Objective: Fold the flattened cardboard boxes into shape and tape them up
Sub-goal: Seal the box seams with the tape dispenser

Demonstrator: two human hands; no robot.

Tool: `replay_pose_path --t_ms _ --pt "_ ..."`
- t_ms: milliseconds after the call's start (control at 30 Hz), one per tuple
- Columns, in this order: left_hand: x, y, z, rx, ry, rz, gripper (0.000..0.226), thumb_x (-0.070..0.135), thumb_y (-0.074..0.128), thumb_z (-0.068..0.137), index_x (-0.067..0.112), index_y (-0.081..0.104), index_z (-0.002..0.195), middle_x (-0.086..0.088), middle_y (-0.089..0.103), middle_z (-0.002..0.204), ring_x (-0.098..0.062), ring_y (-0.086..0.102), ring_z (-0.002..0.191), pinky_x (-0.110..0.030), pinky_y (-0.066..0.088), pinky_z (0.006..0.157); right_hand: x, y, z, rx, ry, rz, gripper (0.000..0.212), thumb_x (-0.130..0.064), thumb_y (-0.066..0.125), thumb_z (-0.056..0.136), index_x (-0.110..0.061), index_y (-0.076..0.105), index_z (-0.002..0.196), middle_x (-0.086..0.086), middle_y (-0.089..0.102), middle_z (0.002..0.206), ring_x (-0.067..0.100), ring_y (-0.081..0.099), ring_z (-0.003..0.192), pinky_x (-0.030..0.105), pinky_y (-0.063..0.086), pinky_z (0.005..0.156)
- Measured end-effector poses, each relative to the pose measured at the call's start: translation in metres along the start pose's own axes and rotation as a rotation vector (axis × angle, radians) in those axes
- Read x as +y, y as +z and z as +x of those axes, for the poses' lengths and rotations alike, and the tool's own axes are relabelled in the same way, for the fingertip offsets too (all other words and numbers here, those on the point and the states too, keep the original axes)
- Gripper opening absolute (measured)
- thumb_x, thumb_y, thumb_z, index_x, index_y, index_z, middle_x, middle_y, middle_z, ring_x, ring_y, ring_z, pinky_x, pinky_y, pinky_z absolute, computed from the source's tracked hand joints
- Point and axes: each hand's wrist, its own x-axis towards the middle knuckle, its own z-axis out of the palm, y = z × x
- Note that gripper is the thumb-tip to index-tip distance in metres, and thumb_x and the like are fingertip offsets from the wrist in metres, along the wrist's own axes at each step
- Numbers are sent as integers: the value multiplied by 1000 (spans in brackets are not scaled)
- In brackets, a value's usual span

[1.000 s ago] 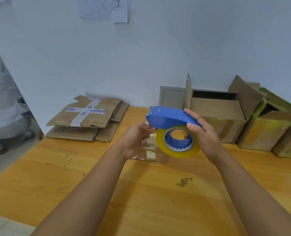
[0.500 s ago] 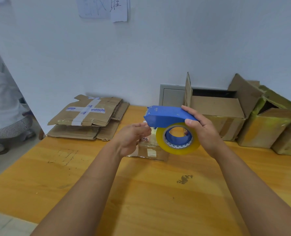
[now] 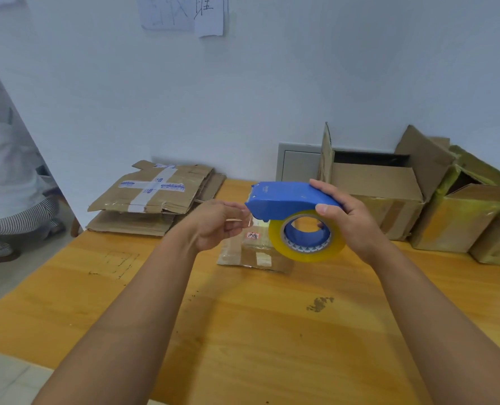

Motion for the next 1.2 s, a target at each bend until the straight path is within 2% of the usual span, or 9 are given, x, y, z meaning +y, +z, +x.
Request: replay_pose_path --t_ms 133,233,467,600,733,900,1033,1133,1200 --pt "9 -9 1 -16 -13 -29 30 -5 58 93 0 61 123 -14 73 101 -18 72 79 -24 57 65 -2 0 4 -29 -9 -20 52 -59 56 76 -53 55 128 -41 55 116 -4 57 108 29 51 91" --pt "7 -10 -1 -5 -17 -83 29 -5 60 91 1 62 120 -17 72 101 -22 72 80 -26 58 64 0 1 7 -18 -5 -6 50 -58 56 77 -54 57 127 -38 57 117 -1 58 109 34 53 94" --pt "-18 -6 -4 180 -20 -217 23 12 61 95 0 62 115 -19 68 113 -14 62 63 -21 56 55 9 -1 7 34 0 54 48 -51 58 80 -49 61 128 -28 61 117 7 62 103 38 57 90" --pt "-23 3 -9 101 -83 -257 28 19 55 99 -2 62 116 -19 73 106 -10 58 49 -19 52 47 13 -2 5 66 11 130 43 -42 57 83 -48 63 125 -13 61 124 14 62 102 28 57 74" --pt "-24 14 -10 -19 -188 -257 47 39 52 100 -3 62 119 -20 73 106 -9 58 45 -17 50 42 16 -3 5 72 21 152 42 -37 52 87 -45 61 127 -2 58 130 22 60 110 27 56 73" --pt "-33 28 -6 -123 -253 -281 62 51 48 99 -6 66 118 -21 71 114 -6 53 42 -15 46 38 17 -3 4 73 28 160 41 -37 52 87 -48 62 125 -2 57 131 24 59 112 27 56 73" --pt "-36 31 -4 -13 -213 -456 32 32 67 92 2 66 102 -13 75 94 -4 46 40 -14 41 36 16 -3 4 70 31 161 41 -38 53 86 -49 62 124 -3 58 130 21 60 111 26 56 74" --pt "-34 29 -7 -11 -175 -534 16 18 70 87 7 63 96 -7 70 80 -3 45 40 -13 40 36 16 -3 4 71 34 163 41 -40 55 85 -50 63 123 -7 59 129 18 61 110 27 56 73" --pt "-31 27 -8 -15 -158 -536 11 17 69 89 10 62 94 -6 68 78 -3 44 42 -13 39 36 15 -3 4 69 32 158 43 -47 58 80 -51 63 123 -9 60 127 14 61 108 27 56 73"
